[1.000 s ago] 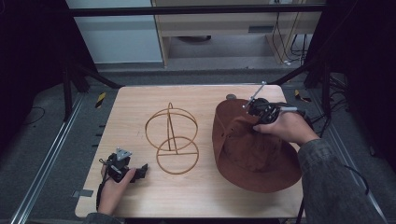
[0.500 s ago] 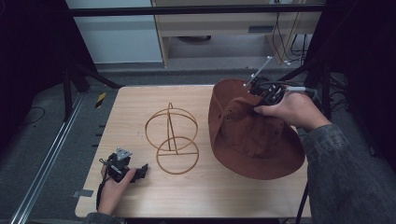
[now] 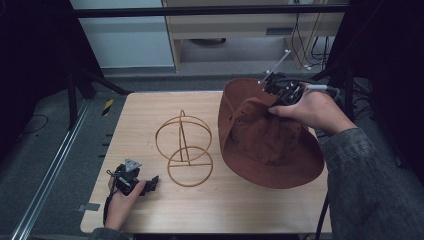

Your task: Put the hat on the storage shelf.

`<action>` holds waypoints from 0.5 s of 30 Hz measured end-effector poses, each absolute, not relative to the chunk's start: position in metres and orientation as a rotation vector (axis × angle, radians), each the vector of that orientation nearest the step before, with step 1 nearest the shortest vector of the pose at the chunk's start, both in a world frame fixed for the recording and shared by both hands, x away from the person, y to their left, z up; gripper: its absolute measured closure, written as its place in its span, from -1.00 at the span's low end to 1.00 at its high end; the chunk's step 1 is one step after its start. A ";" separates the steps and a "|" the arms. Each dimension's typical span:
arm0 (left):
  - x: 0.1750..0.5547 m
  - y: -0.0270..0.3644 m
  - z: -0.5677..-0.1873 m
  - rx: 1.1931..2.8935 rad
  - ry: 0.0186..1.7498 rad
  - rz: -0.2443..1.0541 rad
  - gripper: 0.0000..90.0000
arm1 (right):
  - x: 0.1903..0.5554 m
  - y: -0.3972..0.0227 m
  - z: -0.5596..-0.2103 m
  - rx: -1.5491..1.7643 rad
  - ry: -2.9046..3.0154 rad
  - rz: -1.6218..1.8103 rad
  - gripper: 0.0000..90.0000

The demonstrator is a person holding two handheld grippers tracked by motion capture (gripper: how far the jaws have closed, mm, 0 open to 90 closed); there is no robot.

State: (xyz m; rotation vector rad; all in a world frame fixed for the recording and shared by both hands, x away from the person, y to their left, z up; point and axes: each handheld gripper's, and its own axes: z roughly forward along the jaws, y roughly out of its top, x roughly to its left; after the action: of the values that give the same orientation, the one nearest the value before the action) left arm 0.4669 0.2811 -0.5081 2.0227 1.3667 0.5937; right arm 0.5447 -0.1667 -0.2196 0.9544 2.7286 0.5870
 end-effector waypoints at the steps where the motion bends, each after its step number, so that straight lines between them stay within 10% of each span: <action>1: 0.467 0.281 -0.508 2.022 1.368 0.593 -1.00 | 0.544 -0.166 -0.216 0.953 2.724 0.606 0.92; 15: 0.467 0.281 -0.508 2.022 1.368 0.593 -1.00 | 0.531 -0.147 -0.188 0.938 2.643 0.780 0.93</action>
State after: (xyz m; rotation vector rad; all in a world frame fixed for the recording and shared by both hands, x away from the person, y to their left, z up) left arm 0.4668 0.2810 -0.5081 2.0219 1.3676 0.5931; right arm 0.5309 -0.1473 -0.1878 0.9378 2.6426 0.7800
